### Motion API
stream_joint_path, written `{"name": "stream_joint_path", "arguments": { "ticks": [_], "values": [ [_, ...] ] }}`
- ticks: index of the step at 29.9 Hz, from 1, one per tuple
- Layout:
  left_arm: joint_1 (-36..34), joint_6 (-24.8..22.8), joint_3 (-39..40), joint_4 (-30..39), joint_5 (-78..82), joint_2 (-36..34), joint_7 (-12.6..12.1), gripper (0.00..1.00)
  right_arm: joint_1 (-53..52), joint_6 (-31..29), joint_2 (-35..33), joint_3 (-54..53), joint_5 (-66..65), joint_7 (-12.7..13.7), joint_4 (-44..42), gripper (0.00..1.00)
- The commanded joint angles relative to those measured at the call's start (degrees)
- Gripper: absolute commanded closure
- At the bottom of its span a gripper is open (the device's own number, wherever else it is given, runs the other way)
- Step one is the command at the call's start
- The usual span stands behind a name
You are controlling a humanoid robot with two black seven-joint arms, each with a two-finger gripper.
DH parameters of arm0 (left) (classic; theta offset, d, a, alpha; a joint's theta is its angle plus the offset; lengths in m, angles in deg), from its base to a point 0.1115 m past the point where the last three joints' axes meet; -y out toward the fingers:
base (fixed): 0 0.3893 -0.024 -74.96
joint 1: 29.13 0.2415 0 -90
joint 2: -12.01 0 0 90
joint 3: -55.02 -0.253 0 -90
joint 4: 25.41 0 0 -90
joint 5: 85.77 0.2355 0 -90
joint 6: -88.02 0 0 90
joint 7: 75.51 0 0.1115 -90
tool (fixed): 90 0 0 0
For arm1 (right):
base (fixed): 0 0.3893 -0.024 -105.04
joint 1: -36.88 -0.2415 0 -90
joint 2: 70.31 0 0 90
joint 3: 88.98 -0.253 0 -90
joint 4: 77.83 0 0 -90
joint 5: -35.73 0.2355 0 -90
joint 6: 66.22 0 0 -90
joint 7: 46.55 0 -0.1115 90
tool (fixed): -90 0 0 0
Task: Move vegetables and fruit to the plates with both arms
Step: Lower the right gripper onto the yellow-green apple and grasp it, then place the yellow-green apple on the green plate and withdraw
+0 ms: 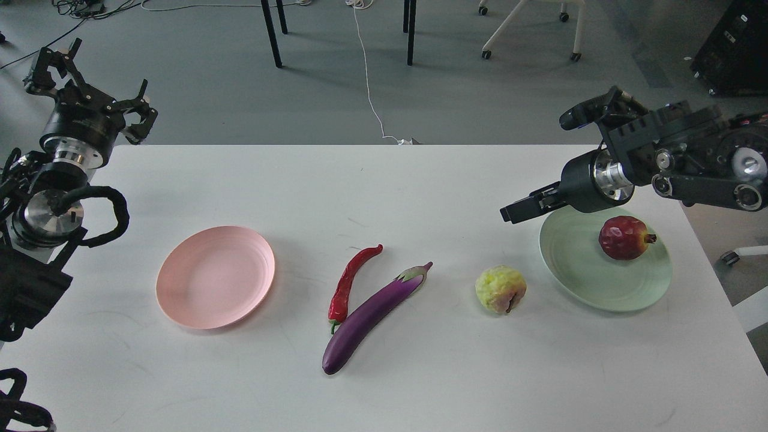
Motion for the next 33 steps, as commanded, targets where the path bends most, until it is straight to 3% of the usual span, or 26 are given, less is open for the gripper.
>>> {"name": "stream_joint_path", "arguments": {
  "ticks": [1,11,16,25,33],
  "values": [
    [0.0,0.0,0.1,0.0,0.0,0.0,0.0,0.02,0.5,0.2,1.8,1.2,0.9,-0.4,1.3,0.04],
    [0.2,0.0,0.0,0.0,0.1,0.0,0.0,0.02,4.7,0.6,5.4,1.5,3.4,-0.4,0.9,0.05],
    [0.1,0.0,0.0,0.0,0.1,-0.1,0.0,0.02,6.6,0.7,5.7,4.2,2.7,-0.4,0.0,0.1],
    [0.2,0.3,0.0,0.0,0.0,0.1,0.0,0.02,4.9,0.7,6.0,4.0,2.7,-0.5,-0.7,0.53],
    [0.2,0.8,0.1,0.0,0.0,-0.6,0.0,0.02,-1.7,0.6,0.0,2.5,2.3,0.0,-0.6,0.54]
  ]
}}
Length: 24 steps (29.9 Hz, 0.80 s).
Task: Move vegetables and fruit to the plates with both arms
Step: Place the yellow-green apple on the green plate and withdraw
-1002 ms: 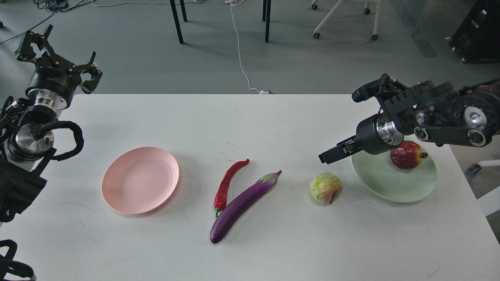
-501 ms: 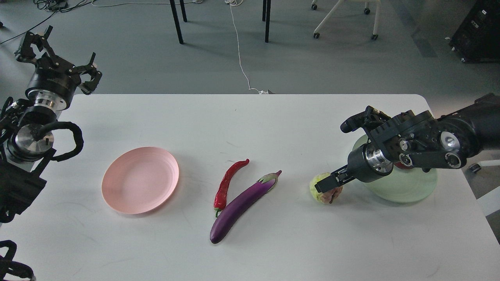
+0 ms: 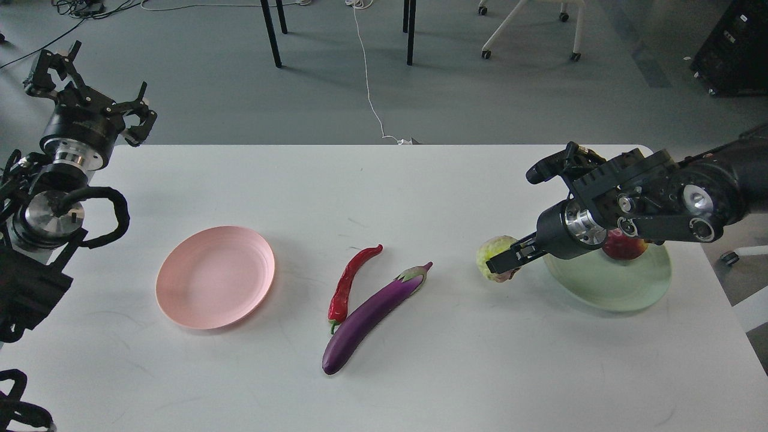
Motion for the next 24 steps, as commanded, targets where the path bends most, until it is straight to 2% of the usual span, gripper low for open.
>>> {"name": "stream_joint_path", "arguments": {
  "ticks": [1,8,11,19,21,24],
  "values": [
    [0.0,0.0,0.0,0.0,0.0,-0.7,0.0,0.02,-1.7,-0.2,-3.7,0.0,-0.9,0.5,0.0,0.54],
    [-0.1,0.1,0.7,0.4,0.0,-0.8,0.1,0.02,1.8,-0.1,-10.4,2.3,-6.1,0.7,-0.4,0.52],
    [-0.1,-0.6,0.0,0.6,0.0,-0.9,0.0,0.02,3.7,-0.1,-13.0,2.0,-6.3,0.7,-1.8,0.48],
    [-0.1,-0.7,-0.1,3.6,0.1,-1.0,-0.1,0.02,8.7,0.0,-15.5,-1.4,-6.1,0.6,-2.3,0.18],
    [-0.1,-0.9,-0.1,3.8,0.1,-1.0,-0.1,0.02,9.1,0.0,-16.9,-3.7,-6.1,0.6,-2.2,0.05],
    [-0.1,-0.9,-0.1,4.7,0.1,-1.1,-0.1,0.02,9.2,-0.1,-18.9,-6.4,-6.0,0.6,-2.3,0.02]
  ]
}}
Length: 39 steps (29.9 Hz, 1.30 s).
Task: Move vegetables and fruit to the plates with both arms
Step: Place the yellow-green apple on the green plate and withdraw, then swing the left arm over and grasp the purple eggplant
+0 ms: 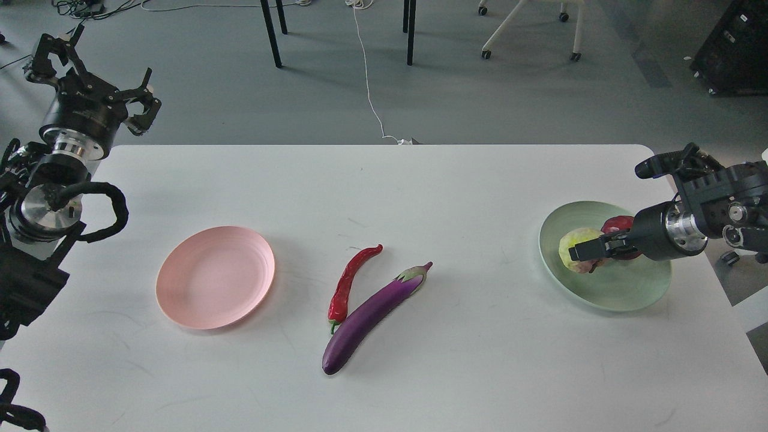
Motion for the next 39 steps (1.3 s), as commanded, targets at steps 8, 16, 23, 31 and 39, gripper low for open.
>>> {"name": "stream_joint_path", "arguments": {
  "ticks": [8,16,23,31,39],
  "values": [
    [-0.2,0.4,-0.2,2.3,0.6,-0.3,-0.1,0.02,0.2,-0.7,-6.8,-7.9,0.7,-0.4,0.2,0.01],
    [-0.6,1.2,-2.3,7.0,5.5,-4.1,-0.4,0.02,1.8,-0.3,-12.1,-26.2,1.8,-0.4,-6.5,0.01],
    [-0.1,0.2,-11.1,20.4,27.8,-13.9,-0.2,0.02,14.3,0.0,-10.5,-50.8,11.0,-0.7,-16.1,0.01],
    [0.0,0.5,-13.3,34.7,62.7,-16.1,-0.3,0.02,25.7,-0.2,-9.5,-67.4,26.5,-7.6,-19.1,0.01],
    [-0.2,0.7,-17.7,42.5,95.4,-10.9,0.0,0.03,33.2,-0.3,-7.2,-68.1,50.2,-7.6,-19.4,0.01]
  ]
}}
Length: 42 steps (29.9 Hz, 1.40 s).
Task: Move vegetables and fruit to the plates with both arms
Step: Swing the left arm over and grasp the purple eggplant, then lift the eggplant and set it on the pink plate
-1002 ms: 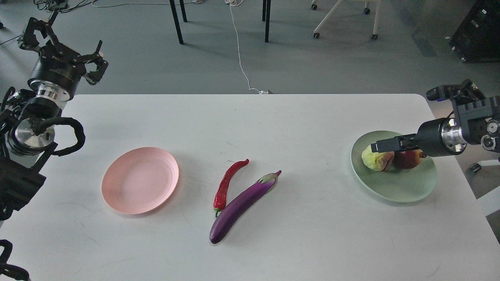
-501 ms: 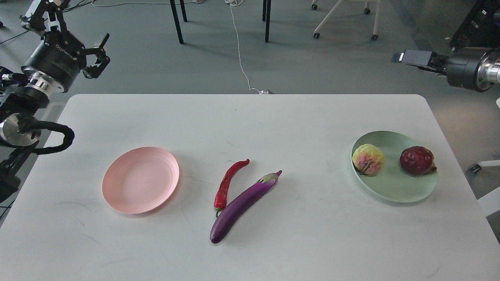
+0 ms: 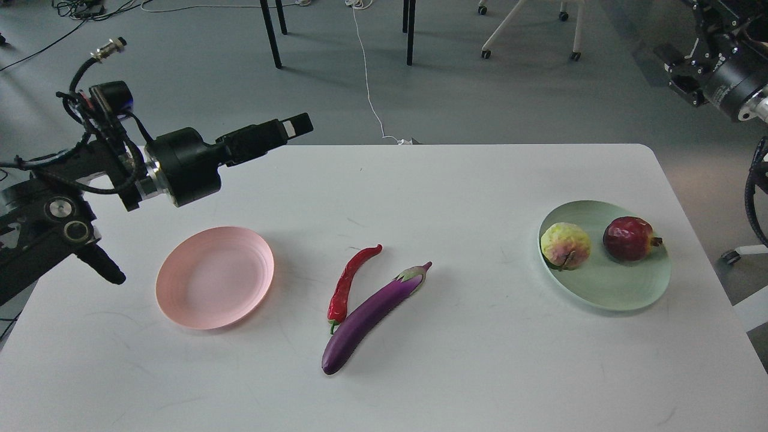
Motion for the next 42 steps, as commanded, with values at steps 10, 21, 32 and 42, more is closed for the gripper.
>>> {"name": "stream_joint_path", "arguments": {
  "ticks": [10,21,32,42],
  "values": [
    [0.2,1.7,-13.0,0.6,44.7,15.5,-0.7,0.21,12.6,-0.9,4.0,-6.5,19.7,-1.6,1.1,0.01],
    [2.2,1.8,-21.3,-4.4,44.7,18.9,-9.3,0.24,25.6,-13.2,4.9,-17.3,19.7,-1.6,0.4,0.01],
    [7.0,1.8,-20.7,-5.2,44.7,20.2,-13.6,0.67,26.3,-13.2,6.5,-18.2,19.6,-1.6,0.4,0.01],
    [7.3,3.1,-20.6,-2.6,44.7,18.4,-13.1,0.96,26.3,-13.2,7.1,-18.9,19.6,-1.6,0.1,0.01]
  ]
}}
